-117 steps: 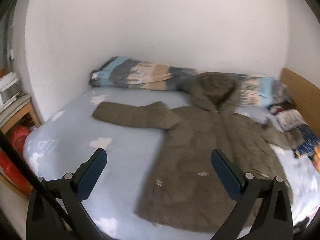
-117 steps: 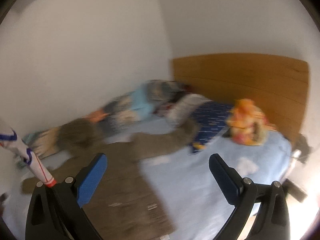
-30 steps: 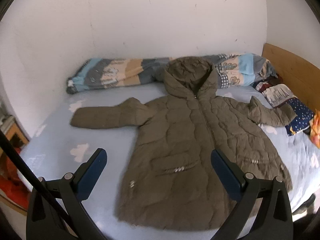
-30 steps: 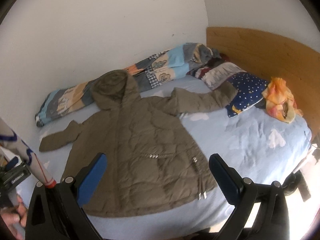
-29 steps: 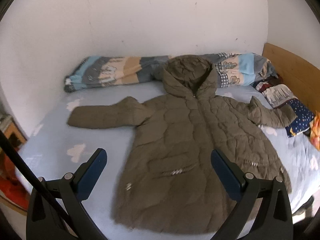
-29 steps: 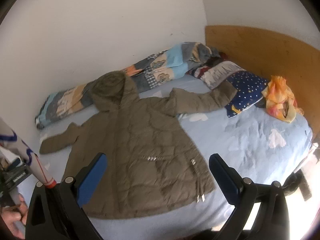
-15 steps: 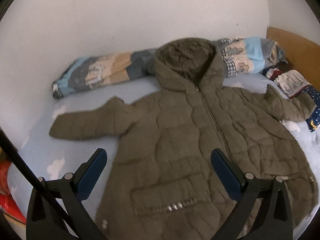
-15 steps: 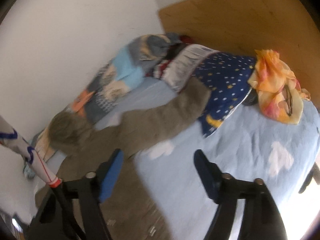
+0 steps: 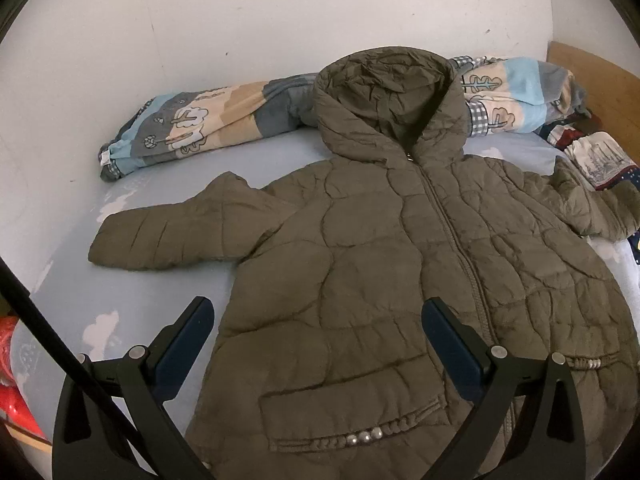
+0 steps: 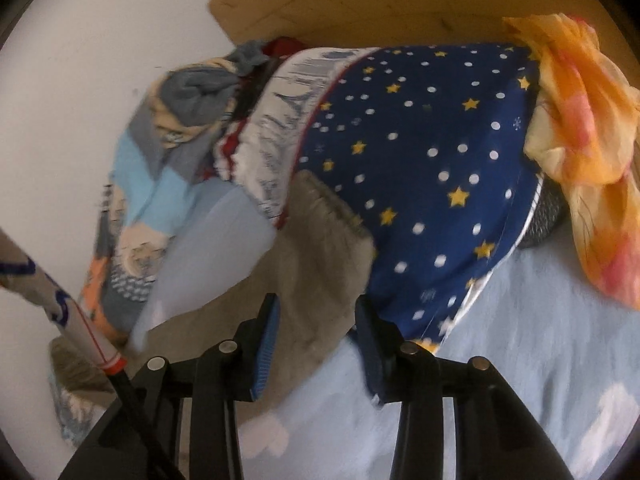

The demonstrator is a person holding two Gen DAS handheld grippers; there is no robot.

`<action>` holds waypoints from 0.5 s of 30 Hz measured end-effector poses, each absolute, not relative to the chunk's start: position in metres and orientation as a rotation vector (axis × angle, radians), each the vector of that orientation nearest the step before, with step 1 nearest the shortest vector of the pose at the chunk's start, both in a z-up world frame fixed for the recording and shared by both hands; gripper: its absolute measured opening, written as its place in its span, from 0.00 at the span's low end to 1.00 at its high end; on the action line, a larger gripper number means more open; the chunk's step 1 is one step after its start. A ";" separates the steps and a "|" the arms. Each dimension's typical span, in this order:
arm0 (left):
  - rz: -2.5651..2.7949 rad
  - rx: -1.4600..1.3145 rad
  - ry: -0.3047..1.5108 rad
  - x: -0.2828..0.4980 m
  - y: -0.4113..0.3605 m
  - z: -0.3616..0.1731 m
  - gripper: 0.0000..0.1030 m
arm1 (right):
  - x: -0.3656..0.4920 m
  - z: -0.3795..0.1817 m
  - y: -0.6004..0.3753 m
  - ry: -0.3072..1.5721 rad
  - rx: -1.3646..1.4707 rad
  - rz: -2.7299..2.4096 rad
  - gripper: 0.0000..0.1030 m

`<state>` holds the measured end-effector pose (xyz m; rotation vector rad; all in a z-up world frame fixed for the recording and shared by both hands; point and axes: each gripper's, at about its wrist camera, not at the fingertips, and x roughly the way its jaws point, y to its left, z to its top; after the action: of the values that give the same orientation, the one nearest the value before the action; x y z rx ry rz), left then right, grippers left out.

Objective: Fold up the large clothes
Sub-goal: 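Grasp the jacket sleeve cuff with the right gripper and lift it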

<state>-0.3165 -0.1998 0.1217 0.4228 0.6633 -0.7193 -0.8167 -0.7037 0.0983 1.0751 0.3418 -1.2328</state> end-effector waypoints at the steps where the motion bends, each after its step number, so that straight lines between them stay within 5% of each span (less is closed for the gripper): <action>1: -0.721 0.420 0.666 -0.316 -0.200 0.121 1.00 | -0.816 0.094 -0.711 0.358 1.072 -1.249 0.41; 11: -0.721 0.422 0.712 -0.310 -0.207 0.109 1.00 | -0.815 0.059 -0.751 0.375 1.103 -1.259 0.41; 12: -0.721 0.429 0.709 -0.311 -0.208 0.107 1.00 | -0.811 0.059 -0.752 0.373 1.096 -1.249 0.38; 13: -0.722 0.436 0.710 -0.311 -0.209 0.106 1.00 | -0.808 0.062 -0.751 0.384 1.080 -1.260 0.21; 15: -0.725 0.443 0.719 -0.312 -0.211 0.104 1.00 | -0.805 0.070 -0.745 0.383 1.054 -1.290 0.18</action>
<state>-0.3117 -0.2114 0.1036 0.4433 0.7189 -0.7246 -0.8047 -0.7452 0.0699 1.0540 0.3830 -1.2899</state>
